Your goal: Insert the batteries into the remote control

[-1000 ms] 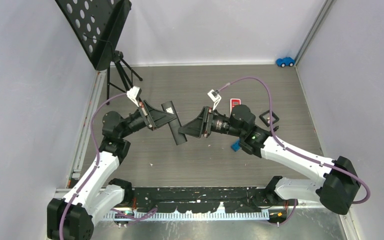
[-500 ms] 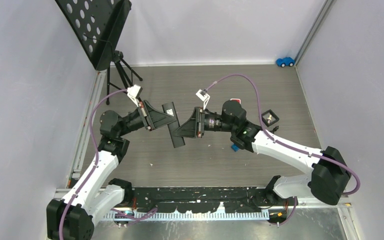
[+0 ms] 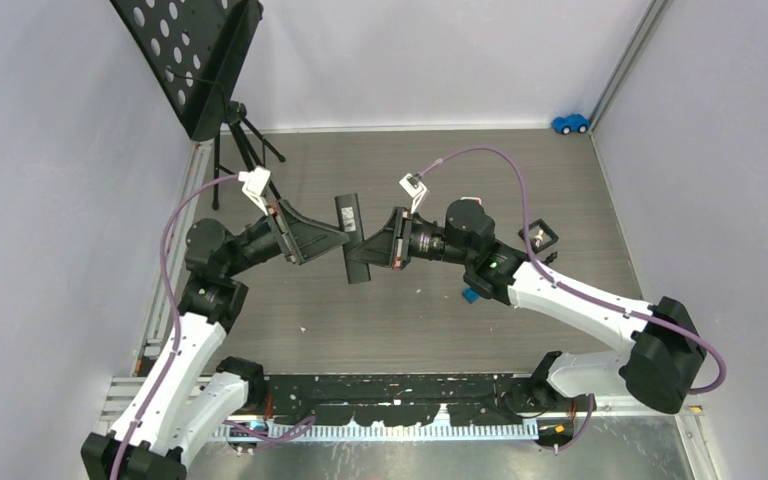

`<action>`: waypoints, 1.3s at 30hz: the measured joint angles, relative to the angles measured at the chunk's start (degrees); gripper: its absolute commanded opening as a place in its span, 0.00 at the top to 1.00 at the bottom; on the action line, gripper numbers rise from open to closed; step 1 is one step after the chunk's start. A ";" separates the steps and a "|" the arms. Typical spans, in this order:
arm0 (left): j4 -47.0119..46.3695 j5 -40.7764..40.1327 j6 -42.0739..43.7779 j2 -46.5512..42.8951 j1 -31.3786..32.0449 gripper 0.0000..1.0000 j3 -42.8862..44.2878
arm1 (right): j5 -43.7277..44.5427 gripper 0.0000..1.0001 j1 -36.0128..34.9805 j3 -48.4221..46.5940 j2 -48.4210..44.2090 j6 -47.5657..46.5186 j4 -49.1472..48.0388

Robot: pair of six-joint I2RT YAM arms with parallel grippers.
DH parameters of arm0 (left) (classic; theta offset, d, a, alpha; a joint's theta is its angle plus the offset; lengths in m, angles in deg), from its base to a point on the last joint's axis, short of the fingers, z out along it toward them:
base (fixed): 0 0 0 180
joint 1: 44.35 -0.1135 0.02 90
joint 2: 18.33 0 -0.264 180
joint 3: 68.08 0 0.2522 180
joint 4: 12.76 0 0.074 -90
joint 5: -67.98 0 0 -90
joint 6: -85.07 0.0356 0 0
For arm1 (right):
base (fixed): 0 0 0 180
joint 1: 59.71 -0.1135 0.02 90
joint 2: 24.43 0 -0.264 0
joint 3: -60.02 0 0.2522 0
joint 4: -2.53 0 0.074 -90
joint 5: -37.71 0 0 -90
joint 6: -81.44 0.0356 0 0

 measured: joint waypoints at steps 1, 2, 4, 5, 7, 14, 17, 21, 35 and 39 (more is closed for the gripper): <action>3.19 -1.36 1.73 -1.01 0.02 0.00 0.76 | 2.03 1.00 0.04 -0.22 -0.76 -0.92 2.60; 6.58 -2.99 4.02 -2.03 0.07 0.00 1.51 | 4.35 1.00 0.09 -0.52 -1.55 -1.97 5.49; 15.85 -8.31 9.86 -4.44 0.13 0.00 3.61 | 8.92 1.00 0.09 -1.38 -3.06 -3.82 10.82; 17.16 -9.18 10.67 -4.76 0.17 0.00 3.91 | 11.67 1.00 0.09 -1.92 -3.85 -4.87 13.68; 26.34 -15.54 15.87 -5.75 0.22 0.00 6.29 | 17.66 1.00 0.09 -3.37 -4.98 -6.82 19.45; 46.21 -31.80 26.01 -5.53 0.22 0.00 9.07 | 39.78 1.00 0.22 -13.20 0.48 -14.12 40.37; 50.14 -34.73 28.00 -4.61 0.22 0.00 9.05 | 49.03 1.00 0.31 -19.19 8.61 -16.79 48.04; 52.11 -36.22 29.55 -4.63 0.22 0.00 9.05 | 57.61 1.00 0.46 -25.24 20.44 -19.17 55.95; 52.33 -32.22 32.54 -2.99 0.22 0.00 9.03 | 68.22 0.98 5.05 -39.41 44.94 -21.22 69.72; 52.63 -32.02 32.92 -1.36 0.22 0.00 9.05 | 70.53 0.78 6.97 -42.25 49.33 -21.24 72.06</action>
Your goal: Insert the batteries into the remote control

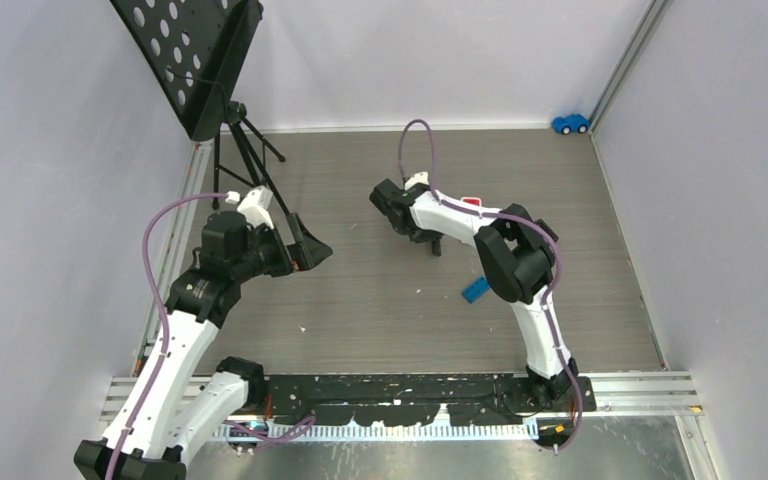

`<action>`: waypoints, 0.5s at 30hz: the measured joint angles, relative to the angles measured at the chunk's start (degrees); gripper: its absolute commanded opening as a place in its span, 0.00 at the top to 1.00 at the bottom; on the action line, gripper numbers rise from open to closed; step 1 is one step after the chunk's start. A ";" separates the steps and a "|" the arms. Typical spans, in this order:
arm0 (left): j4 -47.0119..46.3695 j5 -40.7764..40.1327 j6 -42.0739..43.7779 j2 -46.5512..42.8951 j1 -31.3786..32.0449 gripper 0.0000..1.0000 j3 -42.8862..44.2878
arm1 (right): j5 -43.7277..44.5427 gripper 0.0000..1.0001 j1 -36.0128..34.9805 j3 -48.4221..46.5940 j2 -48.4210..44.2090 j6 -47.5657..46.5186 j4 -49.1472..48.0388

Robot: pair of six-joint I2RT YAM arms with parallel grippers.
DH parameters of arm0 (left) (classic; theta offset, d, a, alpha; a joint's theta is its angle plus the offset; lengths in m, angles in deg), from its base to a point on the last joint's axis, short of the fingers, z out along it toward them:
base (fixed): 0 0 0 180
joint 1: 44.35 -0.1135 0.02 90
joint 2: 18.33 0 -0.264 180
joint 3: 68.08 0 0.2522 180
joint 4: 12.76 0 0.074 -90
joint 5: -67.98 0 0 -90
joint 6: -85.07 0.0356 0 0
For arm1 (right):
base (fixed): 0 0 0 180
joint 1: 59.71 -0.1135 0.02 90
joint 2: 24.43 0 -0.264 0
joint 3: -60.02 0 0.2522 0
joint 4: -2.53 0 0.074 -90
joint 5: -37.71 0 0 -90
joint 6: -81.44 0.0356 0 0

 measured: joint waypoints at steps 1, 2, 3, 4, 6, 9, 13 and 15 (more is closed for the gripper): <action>0.46 -0.11 0.09 0.61 0.00 0.00 0.09 | 0.59 0.70 0.39 -0.72 1.09 -0.02 0.66; 1.22 -0.48 0.17 1.36 0.00 0.00 0.26 | 1.14 0.64 0.66 -1.31 2.08 -0.13 1.14; 1.88 -0.68 0.24 2.01 0.00 0.00 0.46 | 1.60 0.60 0.79 -1.77 2.86 -0.20 1.62; 2.75 -1.16 0.33 2.84 0.00 0.00 0.76 | 1.86 0.57 0.85 -2.14 3.43 -0.33 2.03; 4.92 -2.34 0.81 4.76 0.00 0.00 1.86 | 2.12 0.49 0.85 -2.43 4.04 -0.90 2.40; 8.46 -5.16 1.46 6.47 0.00 0.00 3.34 | 1.79 0.41 0.74 -2.38 3.52 -1.90 2.67; 13.86 -10.45 2.86 7.08 0.00 0.00 4.85 | -2.25 0.33 0.74 0.42 0.09 -2.49 0.85; 16.33 -12.61 3.19 7.17 0.00 0.00 5.44 | -4.98 0.28 0.70 2.95 -3.43 -2.75 -0.28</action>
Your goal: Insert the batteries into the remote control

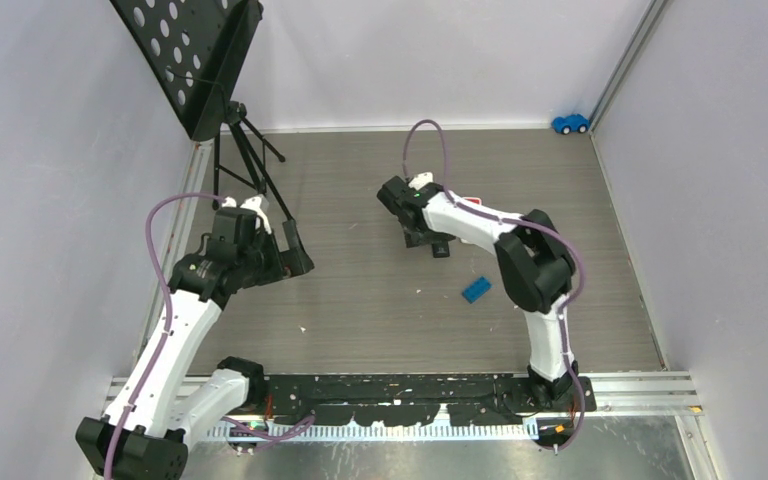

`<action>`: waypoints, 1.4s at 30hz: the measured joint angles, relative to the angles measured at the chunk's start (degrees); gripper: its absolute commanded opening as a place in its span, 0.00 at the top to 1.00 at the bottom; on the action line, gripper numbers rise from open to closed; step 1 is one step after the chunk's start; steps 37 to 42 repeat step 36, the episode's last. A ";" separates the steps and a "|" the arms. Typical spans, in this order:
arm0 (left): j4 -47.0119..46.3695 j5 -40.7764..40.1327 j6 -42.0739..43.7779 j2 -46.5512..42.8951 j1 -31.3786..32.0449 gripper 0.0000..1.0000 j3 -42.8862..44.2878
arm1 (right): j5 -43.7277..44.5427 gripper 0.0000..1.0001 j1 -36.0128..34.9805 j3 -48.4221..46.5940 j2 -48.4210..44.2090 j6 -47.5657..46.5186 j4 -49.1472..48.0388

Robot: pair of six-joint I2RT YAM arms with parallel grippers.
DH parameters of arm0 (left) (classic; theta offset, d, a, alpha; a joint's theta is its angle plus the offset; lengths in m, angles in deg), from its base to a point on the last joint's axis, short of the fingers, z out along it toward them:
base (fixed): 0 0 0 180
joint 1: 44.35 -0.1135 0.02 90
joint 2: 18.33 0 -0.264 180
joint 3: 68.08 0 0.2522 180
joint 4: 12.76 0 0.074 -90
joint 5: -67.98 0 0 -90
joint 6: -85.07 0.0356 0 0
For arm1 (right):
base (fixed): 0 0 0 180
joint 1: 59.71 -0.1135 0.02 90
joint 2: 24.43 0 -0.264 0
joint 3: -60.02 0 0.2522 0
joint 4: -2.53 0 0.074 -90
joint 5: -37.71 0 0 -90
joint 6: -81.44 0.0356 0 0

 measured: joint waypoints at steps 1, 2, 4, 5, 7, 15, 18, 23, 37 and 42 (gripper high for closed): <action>0.96 -0.92 0.11 0.00 0.00 0.00 0.15 | -1.27 0.25 -0.04 1.49 -2.29 0.02 -0.55; 2.03 -1.73 0.31 0.00 0.00 0.00 0.35 | -2.16 0.21 -0.09 2.75 -4.57 -0.04 -0.94; 3.50 -2.82 0.48 -0.04 0.00 0.00 0.72 | -3.34 0.17 -0.11 6.16 -10.82 0.11 -1.95; 4.09 -3.26 0.57 -0.20 0.00 0.00 0.85 | -3.54 0.16 -0.11 7.50 -13.66 0.22 -2.12; 5.29 -3.89 0.76 -1.09 0.00 0.00 1.11 | -3.39 0.15 -0.17 11.30 -21.79 0.61 -2.40; 7.52 -5.33 3.67 -10.80 0.00 0.00 5.84 | 1.88 0.13 -0.24 17.99 -51.04 3.21 6.14; 8.31 -6.54 4.55 -14.10 0.00 0.00 8.07 | 3.85 0.13 -0.24 17.55 -62.86 2.67 10.36; 10.80 -9.14 6.47 -18.78 0.00 0.00 11.72 | 4.83 0.12 -0.24 8.98 -76.32 -0.55 18.43; 15.43 -11.50 8.20 -25.97 0.00 0.00 18.56 | 3.30 0.10 -0.24 -3.72 -90.75 -5.33 27.52; 15.43 -11.50 8.20 -25.97 0.00 0.00 18.56 | 3.30 0.10 -0.24 -3.72 -90.75 -5.33 27.52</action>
